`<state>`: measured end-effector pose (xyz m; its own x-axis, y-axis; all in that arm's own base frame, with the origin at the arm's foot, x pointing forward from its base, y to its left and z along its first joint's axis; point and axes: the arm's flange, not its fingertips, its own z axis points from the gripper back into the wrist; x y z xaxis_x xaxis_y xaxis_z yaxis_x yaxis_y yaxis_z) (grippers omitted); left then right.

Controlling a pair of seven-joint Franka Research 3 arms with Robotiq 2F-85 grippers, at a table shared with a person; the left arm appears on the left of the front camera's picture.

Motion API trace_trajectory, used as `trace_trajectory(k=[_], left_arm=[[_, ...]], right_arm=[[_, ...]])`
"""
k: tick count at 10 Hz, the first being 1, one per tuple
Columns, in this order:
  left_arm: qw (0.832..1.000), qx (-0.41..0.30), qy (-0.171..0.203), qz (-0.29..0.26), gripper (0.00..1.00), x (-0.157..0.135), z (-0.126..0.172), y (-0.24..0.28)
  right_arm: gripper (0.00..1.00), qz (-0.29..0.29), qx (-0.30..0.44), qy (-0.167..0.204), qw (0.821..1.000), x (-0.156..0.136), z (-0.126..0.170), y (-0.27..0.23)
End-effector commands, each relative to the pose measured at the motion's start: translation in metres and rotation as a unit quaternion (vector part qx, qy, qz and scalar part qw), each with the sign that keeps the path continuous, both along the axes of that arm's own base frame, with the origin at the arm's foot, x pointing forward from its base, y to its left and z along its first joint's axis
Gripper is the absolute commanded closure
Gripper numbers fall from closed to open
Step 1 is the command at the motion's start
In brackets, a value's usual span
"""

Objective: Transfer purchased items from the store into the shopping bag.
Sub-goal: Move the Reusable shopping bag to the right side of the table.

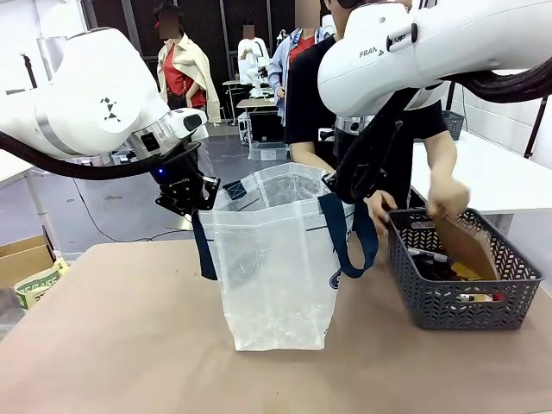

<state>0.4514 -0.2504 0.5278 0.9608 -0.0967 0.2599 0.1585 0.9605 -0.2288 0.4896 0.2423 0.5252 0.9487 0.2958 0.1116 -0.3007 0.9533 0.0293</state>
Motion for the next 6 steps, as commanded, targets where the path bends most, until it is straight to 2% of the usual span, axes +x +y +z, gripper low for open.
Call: trace_trajectory(k=[1,6], left_arm=[[1.0,-0.006,0.003,0.004,1.0,0.0007,0.0,0.0023],[1.0,-0.006,0.003,0.004,1.0,0.0007,0.0,0.0023]], right_arm=[[1.0,-0.006,0.008,0.004,1.0,-0.0005,0.0006,-0.0024],[1.0,-0.006,0.008,0.004,1.0,-0.0005,0.0006,-0.0024]])
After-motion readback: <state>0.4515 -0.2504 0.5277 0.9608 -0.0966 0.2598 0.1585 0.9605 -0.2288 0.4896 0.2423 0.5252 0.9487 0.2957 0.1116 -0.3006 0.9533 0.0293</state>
